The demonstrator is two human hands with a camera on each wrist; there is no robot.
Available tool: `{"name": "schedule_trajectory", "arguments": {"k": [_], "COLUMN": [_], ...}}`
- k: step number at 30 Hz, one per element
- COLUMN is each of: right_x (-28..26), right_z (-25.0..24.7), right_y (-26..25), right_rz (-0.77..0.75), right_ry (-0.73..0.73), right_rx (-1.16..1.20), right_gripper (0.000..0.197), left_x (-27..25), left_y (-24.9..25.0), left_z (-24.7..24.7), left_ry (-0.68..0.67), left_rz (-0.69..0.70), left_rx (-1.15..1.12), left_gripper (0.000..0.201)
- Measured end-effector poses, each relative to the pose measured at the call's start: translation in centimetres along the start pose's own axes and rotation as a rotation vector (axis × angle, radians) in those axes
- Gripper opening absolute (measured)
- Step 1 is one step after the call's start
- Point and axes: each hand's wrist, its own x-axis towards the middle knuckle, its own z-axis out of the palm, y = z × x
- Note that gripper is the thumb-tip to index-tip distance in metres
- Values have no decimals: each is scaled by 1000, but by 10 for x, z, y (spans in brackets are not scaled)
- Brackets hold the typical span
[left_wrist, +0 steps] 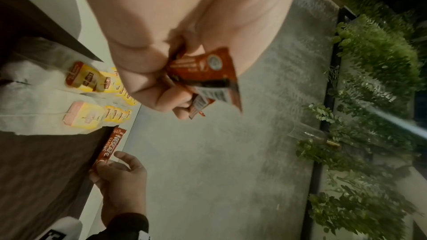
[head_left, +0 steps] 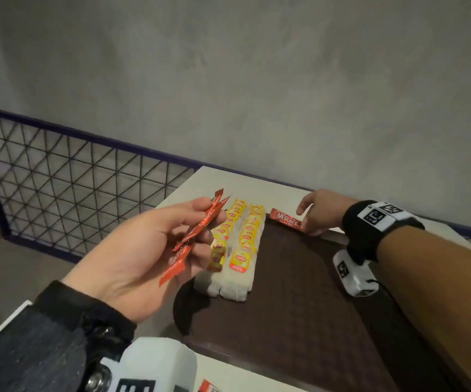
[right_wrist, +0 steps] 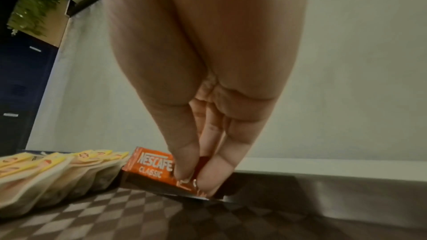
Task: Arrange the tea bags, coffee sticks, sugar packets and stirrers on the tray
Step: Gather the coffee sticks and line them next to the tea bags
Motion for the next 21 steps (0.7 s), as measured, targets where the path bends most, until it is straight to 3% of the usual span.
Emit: {"name": "schedule_trajectory", "arguments": {"k": [3,9,21], "right_x": [2,2,6], "right_z": [-1,3,12], "right_y": [-2,-2,-9], "right_rz": [-13,-64,-96], "right_ry": [17,25,114], "right_rx": [15,-72,-346], "right_gripper": [35,10,13], "left_x": [-2,-2,-4], "left_y": [-5,-9,-10], "left_z": [3,6,10], "left_ry": [5,33,89], "left_rz": [-21,-30,22], "left_rx": [22,18,53], "left_gripper": [26,21,21]}}
